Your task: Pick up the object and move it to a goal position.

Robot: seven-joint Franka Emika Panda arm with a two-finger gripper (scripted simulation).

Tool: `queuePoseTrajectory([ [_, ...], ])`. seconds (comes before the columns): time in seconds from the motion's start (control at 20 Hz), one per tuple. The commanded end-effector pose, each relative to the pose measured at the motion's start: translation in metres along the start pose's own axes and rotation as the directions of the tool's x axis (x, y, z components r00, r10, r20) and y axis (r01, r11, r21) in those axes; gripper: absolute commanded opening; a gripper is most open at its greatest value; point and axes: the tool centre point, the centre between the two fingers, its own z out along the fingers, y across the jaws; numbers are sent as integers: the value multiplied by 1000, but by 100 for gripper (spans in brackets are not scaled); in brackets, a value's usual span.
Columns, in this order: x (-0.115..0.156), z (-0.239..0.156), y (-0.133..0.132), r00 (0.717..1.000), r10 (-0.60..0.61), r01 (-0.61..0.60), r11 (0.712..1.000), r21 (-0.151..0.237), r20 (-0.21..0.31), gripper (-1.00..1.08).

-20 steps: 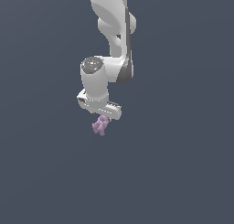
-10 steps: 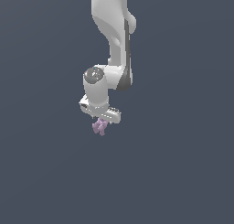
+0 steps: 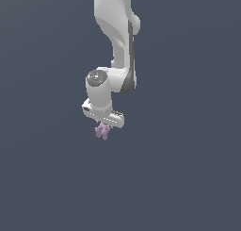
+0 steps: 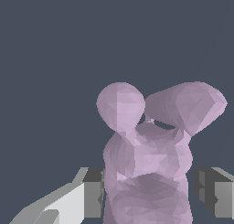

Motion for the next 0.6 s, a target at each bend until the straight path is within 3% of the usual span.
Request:
queuePoseTrajectory([
  [0.0, 0, 1, 0, 1000, 0, 0, 1000, 0, 0, -100],
  [0.55, -5, -29, -15, 1000, 0, 0, 1000, 0, 0, -100],
])
